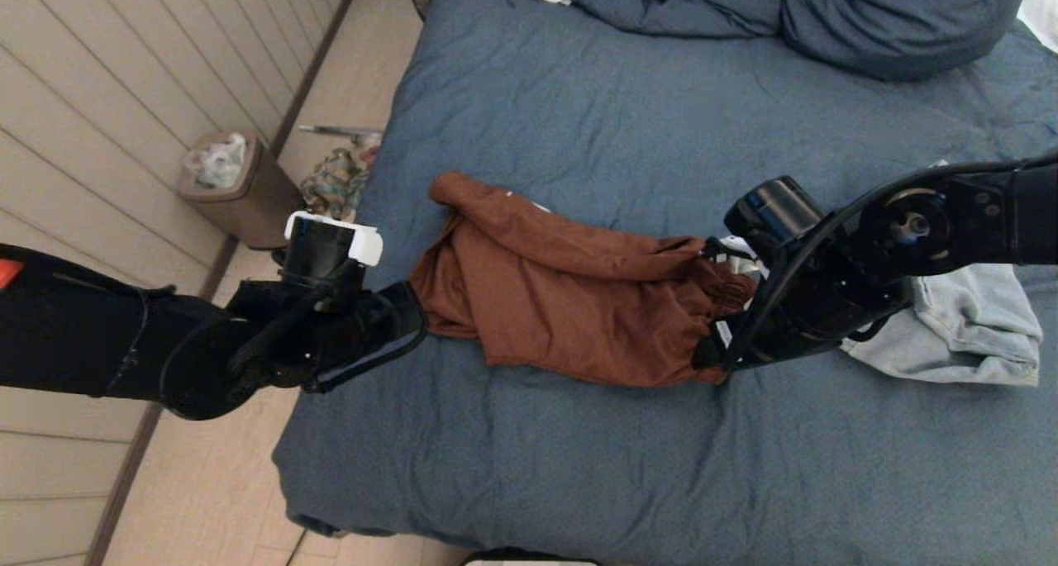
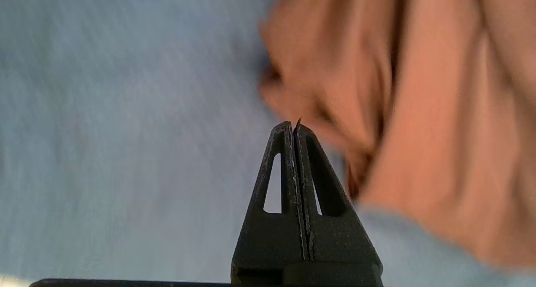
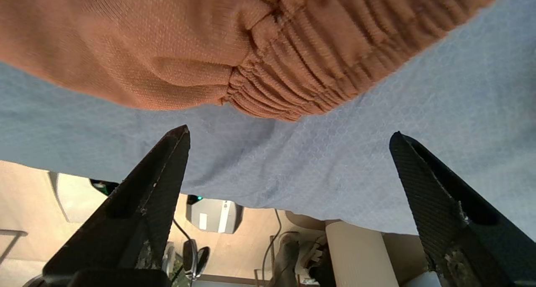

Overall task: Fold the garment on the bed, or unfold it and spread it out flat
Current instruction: Fold the brown shorts

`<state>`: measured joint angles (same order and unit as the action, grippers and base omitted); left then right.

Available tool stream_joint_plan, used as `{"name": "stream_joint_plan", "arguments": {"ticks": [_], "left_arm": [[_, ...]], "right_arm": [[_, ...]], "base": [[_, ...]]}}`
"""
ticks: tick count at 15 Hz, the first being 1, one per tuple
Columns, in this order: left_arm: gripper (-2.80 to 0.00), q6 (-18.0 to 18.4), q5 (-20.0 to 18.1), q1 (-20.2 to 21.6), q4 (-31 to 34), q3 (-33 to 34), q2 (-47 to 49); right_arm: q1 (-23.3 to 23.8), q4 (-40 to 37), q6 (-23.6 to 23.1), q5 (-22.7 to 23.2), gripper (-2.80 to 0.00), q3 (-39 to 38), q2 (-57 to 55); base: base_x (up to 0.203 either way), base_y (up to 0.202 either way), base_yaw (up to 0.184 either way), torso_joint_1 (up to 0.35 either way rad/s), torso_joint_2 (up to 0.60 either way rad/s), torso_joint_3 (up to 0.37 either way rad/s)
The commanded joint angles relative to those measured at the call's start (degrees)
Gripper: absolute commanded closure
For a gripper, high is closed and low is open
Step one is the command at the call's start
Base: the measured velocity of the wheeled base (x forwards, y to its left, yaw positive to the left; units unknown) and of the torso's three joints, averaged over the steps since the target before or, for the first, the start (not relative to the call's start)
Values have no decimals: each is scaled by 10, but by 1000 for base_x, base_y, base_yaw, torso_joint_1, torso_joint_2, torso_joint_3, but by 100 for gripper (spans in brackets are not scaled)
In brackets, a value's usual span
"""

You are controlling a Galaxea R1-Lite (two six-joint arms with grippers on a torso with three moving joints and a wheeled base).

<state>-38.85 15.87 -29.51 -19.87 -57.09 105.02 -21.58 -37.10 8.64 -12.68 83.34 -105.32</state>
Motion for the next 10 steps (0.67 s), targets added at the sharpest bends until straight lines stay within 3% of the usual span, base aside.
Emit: {"name": "stream_joint_plan", "arguments": {"ticks": [1, 10], "left_arm": [[0, 11, 39, 9, -41, -8, 49], [0, 5, 44, 12, -45, -15, 63]], "right_arm": [[-2, -2, 1, -2, -280, -3, -8], [0, 37, 1, -14, -280, -3, -57]], "base": [[0, 0, 0, 0, 0, 0], [0, 0, 0, 0, 0, 0]]}}
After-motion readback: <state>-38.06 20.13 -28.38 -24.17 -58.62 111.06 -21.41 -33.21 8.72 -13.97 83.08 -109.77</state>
